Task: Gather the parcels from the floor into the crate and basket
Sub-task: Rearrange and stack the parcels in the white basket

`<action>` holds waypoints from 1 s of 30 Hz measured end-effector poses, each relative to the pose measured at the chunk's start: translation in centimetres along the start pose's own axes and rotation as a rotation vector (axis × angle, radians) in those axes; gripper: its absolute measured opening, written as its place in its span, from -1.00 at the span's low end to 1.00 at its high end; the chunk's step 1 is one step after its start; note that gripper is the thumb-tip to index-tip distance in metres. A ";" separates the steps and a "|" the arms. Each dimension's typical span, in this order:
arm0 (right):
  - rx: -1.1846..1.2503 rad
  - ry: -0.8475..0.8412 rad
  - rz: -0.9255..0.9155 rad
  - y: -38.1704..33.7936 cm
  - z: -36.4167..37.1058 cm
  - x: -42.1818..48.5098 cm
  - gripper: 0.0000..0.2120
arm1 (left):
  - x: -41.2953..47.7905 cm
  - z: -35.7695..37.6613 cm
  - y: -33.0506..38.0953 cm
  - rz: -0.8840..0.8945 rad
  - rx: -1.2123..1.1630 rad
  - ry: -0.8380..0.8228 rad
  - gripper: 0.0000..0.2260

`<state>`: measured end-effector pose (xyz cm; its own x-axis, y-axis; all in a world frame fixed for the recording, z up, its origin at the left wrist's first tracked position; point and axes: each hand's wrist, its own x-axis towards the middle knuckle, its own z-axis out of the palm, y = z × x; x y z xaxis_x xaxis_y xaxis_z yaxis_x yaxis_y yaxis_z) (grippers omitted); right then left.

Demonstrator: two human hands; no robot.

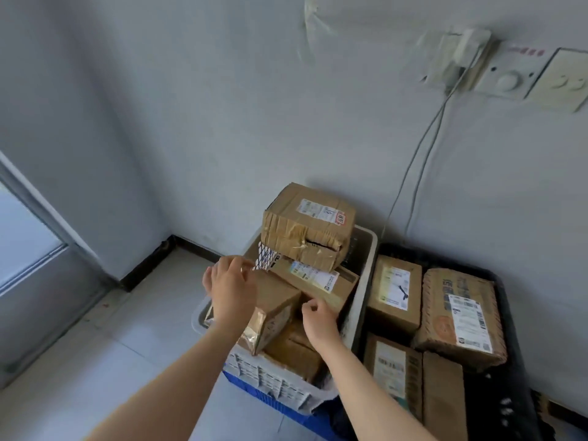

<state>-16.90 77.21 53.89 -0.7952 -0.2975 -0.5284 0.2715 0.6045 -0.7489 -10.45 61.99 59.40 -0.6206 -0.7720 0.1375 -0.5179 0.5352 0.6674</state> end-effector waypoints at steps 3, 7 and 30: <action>0.337 0.047 0.286 -1.9 4.0 0.8 -0.54 | 3.4 -2.2 -4.8 -0.083 0.032 -0.045 -0.80; 0.712 -0.040 0.468 0.2 7.7 4.5 0.18 | 5.3 -2.6 -7.3 -0.318 -0.195 -0.598 -0.70; 1.005 0.029 0.528 -0.2 -2.3 0.3 -0.48 | 8.0 3.5 -7.4 -0.637 -0.267 -0.770 -0.75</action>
<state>-18.42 78.75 54.79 -0.4609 -0.1567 -0.8735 0.8783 -0.2218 -0.4236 -13.69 53.05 52.96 -0.5345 -0.4063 -0.7412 -0.7931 -0.0621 0.6059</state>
